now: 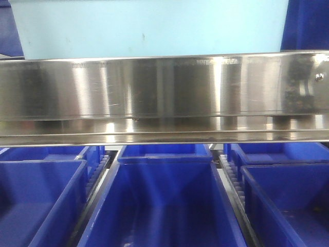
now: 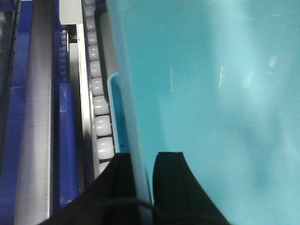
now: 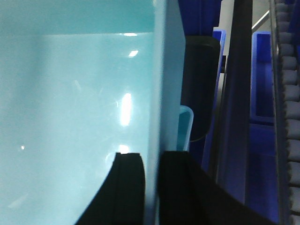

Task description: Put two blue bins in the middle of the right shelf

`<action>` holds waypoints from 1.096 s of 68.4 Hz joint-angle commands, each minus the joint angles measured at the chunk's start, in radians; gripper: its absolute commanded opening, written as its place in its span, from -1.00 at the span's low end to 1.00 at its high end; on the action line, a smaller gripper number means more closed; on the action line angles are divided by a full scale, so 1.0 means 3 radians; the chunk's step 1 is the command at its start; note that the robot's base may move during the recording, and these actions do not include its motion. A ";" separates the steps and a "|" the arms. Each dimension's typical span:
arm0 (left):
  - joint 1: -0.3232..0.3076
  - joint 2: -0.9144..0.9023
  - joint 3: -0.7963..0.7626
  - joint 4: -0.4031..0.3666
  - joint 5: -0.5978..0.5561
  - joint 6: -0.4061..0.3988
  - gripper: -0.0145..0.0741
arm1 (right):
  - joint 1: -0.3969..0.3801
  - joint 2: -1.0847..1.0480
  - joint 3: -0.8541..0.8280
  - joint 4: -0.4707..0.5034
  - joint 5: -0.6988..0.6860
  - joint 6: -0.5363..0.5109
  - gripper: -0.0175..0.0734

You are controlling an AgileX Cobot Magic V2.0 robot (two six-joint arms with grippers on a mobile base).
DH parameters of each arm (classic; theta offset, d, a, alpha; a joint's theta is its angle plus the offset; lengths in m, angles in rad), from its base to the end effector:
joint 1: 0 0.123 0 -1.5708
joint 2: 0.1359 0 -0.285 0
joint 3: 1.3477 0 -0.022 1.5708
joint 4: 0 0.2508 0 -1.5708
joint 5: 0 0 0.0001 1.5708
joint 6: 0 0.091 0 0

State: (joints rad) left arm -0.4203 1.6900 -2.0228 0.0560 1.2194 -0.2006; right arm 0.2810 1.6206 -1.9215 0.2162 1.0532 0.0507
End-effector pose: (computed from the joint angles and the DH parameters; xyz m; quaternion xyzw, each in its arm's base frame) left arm 0.3263 -0.1406 0.4559 0.1006 0.9207 -0.0882 0.3666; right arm 0.3290 0.1126 0.4638 -0.0958 0.8888 0.1780 0.4112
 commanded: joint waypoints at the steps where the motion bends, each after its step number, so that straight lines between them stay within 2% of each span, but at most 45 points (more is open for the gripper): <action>1: 0.0028 -0.0016 -0.0015 0.0155 0.0006 0.0055 -0.92 | 0.0014 -0.0067 -0.0034 0.0160 -0.0179 -0.0022 -0.95; 12: 0.0028 -0.0024 -0.0015 0.0309 0.0006 0.0112 -0.92 | 0.0034 -0.0062 -0.0034 0.0166 -0.0057 -0.0022 -0.95; 32: 0.0028 -0.0024 -0.0015 0.0298 0.0006 0.0142 -0.92 | 0.0034 0.0042 -0.0034 0.0166 0.0302 -0.0015 -0.95; 53: 0.0028 -0.0017 -0.0015 0.0280 0.0006 0.0165 -0.91 | 0.0034 0.0114 -0.0034 0.0153 0.0352 -0.0015 -0.93; 57: 0.0028 -0.0003 -0.0015 0.0243 0.0006 0.0169 -0.86 | 0.0034 0.0114 -0.0034 0.0126 0.0352 -0.0015 -0.83; 62: 0.0028 0.0003 -0.0015 0.0169 0.0006 0.0209 -0.67 | 0.0034 0.0114 -0.0034 0.0113 0.0366 -0.0015 -0.60; 67: 0.0028 0.0003 -0.0015 0.0132 0.0006 0.0218 -0.40 | 0.0034 0.0114 -0.0034 0.0113 0.0382 -0.0015 -0.26; 73: 0.0028 0.0003 -0.0015 0.0132 0.0006 0.0218 0.06 | 0.0034 0.0108 -0.0034 0.0113 0.0396 -0.0015 0.28; 75: 0.0028 0.0003 -0.0015 0.0132 0.0006 0.0218 0.15 | 0.0034 0.0107 -0.0034 0.0103 0.0399 -0.0015 0.37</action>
State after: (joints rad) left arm -0.4181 1.6917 -2.0228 0.0934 1.2424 -0.1417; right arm 0.2922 1.6641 -1.9234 0.2508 1.1791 0.0575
